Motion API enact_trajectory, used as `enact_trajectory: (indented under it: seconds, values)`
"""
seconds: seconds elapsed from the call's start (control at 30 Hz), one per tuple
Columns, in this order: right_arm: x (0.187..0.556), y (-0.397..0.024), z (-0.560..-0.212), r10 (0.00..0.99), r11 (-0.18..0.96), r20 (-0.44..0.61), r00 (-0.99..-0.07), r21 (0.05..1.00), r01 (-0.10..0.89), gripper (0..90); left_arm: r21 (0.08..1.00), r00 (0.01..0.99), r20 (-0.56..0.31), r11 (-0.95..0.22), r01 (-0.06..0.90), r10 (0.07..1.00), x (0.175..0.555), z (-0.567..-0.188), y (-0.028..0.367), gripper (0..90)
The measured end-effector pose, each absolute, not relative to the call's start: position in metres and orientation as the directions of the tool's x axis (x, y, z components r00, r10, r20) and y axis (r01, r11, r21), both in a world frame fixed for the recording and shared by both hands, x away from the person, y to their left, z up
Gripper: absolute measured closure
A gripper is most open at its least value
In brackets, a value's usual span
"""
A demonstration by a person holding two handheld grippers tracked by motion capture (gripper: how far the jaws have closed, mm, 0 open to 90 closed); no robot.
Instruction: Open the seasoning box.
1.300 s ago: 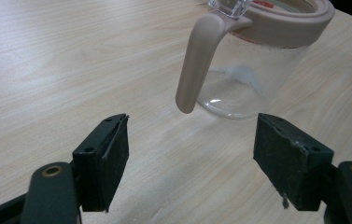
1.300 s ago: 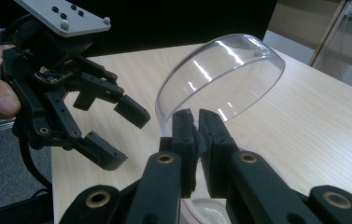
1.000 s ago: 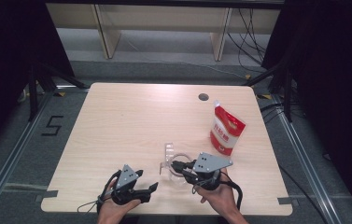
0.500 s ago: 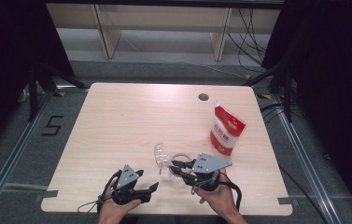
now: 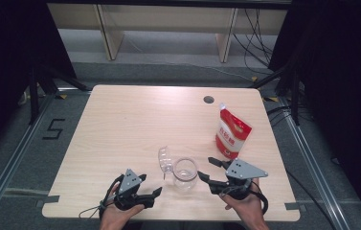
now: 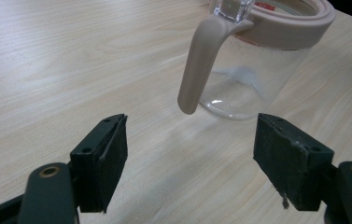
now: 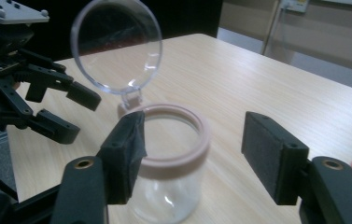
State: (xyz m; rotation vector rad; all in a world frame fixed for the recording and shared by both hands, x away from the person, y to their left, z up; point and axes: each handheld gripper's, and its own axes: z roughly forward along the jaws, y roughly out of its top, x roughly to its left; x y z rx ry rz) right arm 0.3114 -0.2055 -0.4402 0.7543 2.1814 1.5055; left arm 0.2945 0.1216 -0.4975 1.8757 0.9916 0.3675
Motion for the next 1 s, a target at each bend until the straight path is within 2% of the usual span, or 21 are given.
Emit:
enact_trajectory:
  seconds: [0.07,0.17,0.33,0.43,0.47,0.5,0.63,0.77,0.83,0.93,1.0]
  values:
    - [0.313,-0.212,-0.441,0.635,0.286,-0.049,-0.771,0.942,0.176,37.9,0.847,0.628,-0.153,-0.226,0.481,0.763,0.294,-0.498,0.121,25.4]
    - [0.311,-0.223,-0.442,0.672,0.268,-0.014,-0.741,0.937,0.225,34.2,0.847,0.629,-0.165,-0.217,0.484,0.759,0.295,-0.498,0.121,23.2]
    - [0.312,-0.243,-0.447,0.737,0.225,0.016,-0.676,0.937,0.268,20.2,0.844,0.636,-0.176,-0.218,0.491,0.751,0.295,-0.498,0.119,15.9]
    - [0.313,-0.253,-0.449,0.759,0.215,0.019,-0.651,0.936,0.278,15.1,0.843,0.644,-0.178,-0.222,0.489,0.744,0.295,-0.498,0.120,15.2]
    - [0.313,-0.257,-0.450,0.768,0.211,0.010,-0.640,0.940,0.269,15.3,0.846,0.665,-0.156,-0.249,0.472,0.731,0.295,-0.497,0.121,15.1]
    - [0.313,-0.262,-0.452,0.767,0.209,0.009,-0.641,0.941,0.264,15.5,0.845,0.656,-0.177,-0.228,0.483,0.734,0.294,-0.498,0.119,15.1]
    - [0.316,-0.276,-0.458,0.792,0.186,0.034,-0.609,0.937,0.294,15.5,0.845,0.668,-0.156,-0.252,0.472,0.727,0.293,-0.497,0.118,15.1]
    - [0.323,-0.285,-0.461,0.800,0.204,0.009,-0.600,0.936,0.286,16.0,0.848,0.657,-0.180,-0.223,0.480,0.732,0.295,-0.498,0.118,15.1]
    - [0.324,-0.286,-0.464,0.820,0.184,0.034,-0.572,0.930,0.319,16.6,0.847,0.654,-0.170,-0.230,0.480,0.737,0.294,-0.497,0.118,15.1]
    - [0.331,-0.290,-0.467,0.815,0.213,-0.003,-0.579,0.932,0.295,16.6,0.849,0.651,-0.172,-0.224,0.479,0.739,0.294,-0.497,0.118,15.1]
    - [0.334,-0.291,-0.469,0.831,0.188,0.020,-0.556,0.930,0.316,16.6,0.852,0.653,-0.174,-0.219,0.475,0.737,0.295,-0.497,0.118,15.1]
